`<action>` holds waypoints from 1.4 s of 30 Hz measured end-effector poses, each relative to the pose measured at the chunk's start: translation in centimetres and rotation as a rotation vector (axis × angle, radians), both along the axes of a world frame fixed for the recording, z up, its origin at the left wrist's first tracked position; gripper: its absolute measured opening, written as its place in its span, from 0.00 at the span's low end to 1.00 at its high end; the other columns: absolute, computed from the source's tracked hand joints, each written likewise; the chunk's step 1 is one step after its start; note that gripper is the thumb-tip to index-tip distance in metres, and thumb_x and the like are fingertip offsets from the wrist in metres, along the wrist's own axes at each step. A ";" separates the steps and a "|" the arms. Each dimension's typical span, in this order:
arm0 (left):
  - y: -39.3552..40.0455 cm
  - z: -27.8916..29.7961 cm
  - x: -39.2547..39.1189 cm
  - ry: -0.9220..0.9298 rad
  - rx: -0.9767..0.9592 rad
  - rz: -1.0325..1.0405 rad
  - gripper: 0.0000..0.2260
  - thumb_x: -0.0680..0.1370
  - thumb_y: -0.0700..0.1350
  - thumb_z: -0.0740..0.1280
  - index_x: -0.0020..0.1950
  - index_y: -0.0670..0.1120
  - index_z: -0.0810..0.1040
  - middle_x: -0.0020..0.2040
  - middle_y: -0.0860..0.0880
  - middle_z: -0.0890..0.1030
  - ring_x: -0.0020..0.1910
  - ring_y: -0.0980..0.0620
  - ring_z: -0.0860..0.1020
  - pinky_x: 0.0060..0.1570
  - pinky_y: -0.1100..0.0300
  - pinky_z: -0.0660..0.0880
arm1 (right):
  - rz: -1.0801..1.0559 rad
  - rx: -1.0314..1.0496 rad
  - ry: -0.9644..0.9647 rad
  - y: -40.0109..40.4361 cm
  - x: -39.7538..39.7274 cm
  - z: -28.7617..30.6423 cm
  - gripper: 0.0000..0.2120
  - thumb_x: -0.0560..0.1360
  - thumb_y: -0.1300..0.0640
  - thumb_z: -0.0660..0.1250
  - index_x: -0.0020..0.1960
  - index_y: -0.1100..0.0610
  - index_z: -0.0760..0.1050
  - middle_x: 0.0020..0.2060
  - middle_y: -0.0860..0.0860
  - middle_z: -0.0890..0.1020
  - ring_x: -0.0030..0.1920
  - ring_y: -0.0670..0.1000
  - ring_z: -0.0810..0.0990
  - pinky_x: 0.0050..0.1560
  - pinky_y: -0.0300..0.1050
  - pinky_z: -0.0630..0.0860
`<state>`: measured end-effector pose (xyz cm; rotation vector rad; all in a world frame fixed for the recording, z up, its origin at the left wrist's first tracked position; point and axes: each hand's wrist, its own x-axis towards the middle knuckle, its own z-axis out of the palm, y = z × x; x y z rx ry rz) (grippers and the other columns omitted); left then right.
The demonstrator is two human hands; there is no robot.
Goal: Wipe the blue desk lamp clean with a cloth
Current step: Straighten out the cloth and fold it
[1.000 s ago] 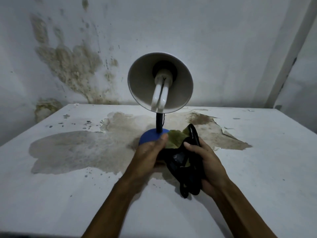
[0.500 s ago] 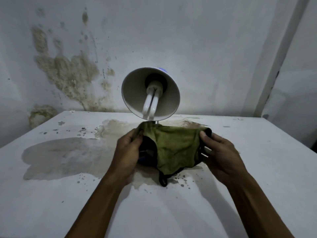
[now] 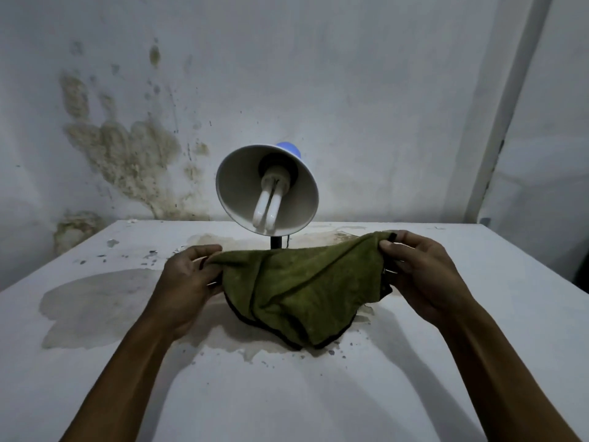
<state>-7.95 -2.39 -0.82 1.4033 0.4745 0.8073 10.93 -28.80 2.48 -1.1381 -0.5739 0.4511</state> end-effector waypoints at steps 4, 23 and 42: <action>0.6 -0.5 -0.7 0.130 0.262 0.291 0.07 0.80 0.36 0.65 0.48 0.44 0.82 0.43 0.41 0.85 0.40 0.46 0.85 0.37 0.56 0.82 | -0.020 -0.014 -0.089 -0.4 -0.5 -0.6 0.08 0.75 0.71 0.67 0.46 0.61 0.81 0.42 0.56 0.84 0.42 0.53 0.83 0.37 0.45 0.79; 0.6 3.7 -1.7 0.055 -0.633 -0.171 0.08 0.69 0.34 0.64 0.48 0.38 0.74 0.41 0.39 0.79 0.36 0.42 0.80 0.33 0.52 0.82 | -0.002 -0.125 0.107 1.1 -1.7 -2.3 0.10 0.64 0.61 0.77 0.38 0.57 0.76 0.33 0.53 0.81 0.34 0.52 0.78 0.37 0.43 0.75; 1.7 5.8 -1.4 0.633 0.079 -0.360 0.18 0.58 0.31 0.78 0.48 0.32 0.83 0.47 0.34 0.84 0.44 0.42 0.84 0.43 0.55 0.83 | -0.009 0.076 0.162 -1.7 -0.8 -0.3 0.11 0.61 0.67 0.72 0.42 0.58 0.87 0.40 0.55 0.87 0.39 0.50 0.86 0.40 0.41 0.83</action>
